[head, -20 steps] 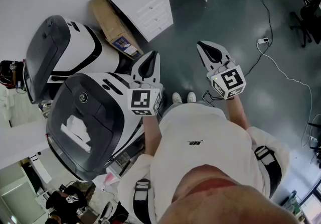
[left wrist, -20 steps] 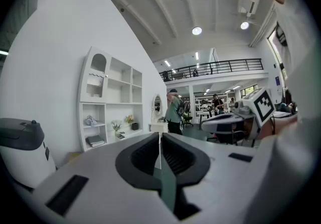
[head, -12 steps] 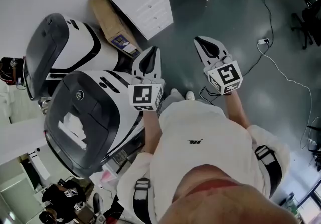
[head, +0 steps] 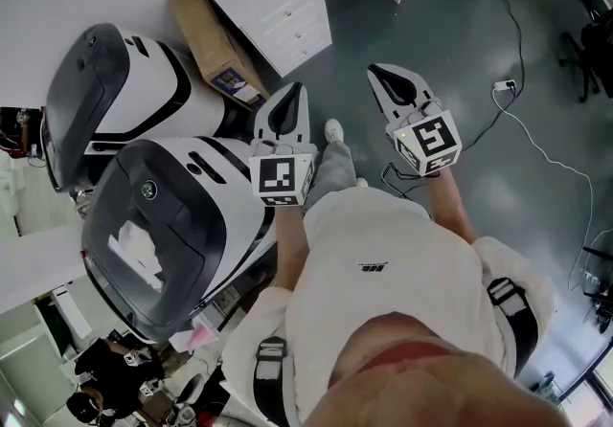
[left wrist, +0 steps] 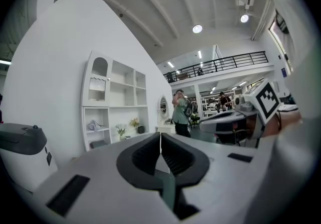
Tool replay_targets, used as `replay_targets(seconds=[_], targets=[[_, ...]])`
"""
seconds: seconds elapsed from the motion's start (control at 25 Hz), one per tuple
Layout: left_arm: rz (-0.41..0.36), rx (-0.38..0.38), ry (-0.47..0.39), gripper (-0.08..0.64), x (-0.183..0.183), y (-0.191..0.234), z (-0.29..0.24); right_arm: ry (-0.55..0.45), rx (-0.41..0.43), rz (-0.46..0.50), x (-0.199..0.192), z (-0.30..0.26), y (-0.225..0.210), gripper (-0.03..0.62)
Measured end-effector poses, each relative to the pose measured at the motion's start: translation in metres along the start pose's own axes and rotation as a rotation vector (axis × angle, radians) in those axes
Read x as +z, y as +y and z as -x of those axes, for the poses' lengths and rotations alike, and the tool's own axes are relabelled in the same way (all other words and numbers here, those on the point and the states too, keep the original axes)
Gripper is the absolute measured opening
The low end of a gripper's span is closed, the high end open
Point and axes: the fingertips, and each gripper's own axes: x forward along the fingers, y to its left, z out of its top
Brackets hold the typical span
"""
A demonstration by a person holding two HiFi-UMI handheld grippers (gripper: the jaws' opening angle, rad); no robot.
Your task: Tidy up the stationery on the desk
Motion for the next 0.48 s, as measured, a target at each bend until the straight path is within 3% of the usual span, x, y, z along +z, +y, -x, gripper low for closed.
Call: replay_targets(seconds=[0.48], targets=[[0.005, -0.018, 0.009, 0.000, -0.005, 0.051, -0.080, 0.029, -0.017, 0.000, -0.001, -0.080, -0.050, -0.003]])
